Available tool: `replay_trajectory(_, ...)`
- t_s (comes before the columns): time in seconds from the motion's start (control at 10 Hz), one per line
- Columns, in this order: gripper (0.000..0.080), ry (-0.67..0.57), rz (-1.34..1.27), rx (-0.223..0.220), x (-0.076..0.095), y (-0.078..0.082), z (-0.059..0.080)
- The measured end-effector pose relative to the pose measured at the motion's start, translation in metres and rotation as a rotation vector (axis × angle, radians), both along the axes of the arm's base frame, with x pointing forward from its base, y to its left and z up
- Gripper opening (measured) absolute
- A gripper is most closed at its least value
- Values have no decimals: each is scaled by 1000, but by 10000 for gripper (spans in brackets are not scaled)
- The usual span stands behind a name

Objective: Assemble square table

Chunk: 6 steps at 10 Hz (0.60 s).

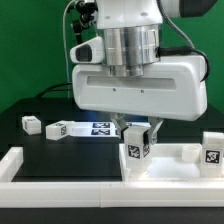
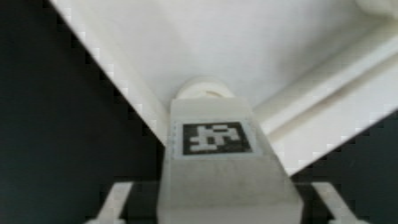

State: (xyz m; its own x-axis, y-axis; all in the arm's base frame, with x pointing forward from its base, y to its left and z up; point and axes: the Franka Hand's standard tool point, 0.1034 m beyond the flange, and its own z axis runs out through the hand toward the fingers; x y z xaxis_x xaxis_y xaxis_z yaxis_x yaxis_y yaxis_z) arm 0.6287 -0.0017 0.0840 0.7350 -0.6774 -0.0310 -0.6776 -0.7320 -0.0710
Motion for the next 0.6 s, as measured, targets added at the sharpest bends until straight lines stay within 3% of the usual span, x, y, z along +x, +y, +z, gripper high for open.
replay_trajectory(0.1,289,-24,-126,-4,-2,-1,0)
replay_trajectory(0.6,291,14,-734,73,-3,2,1)
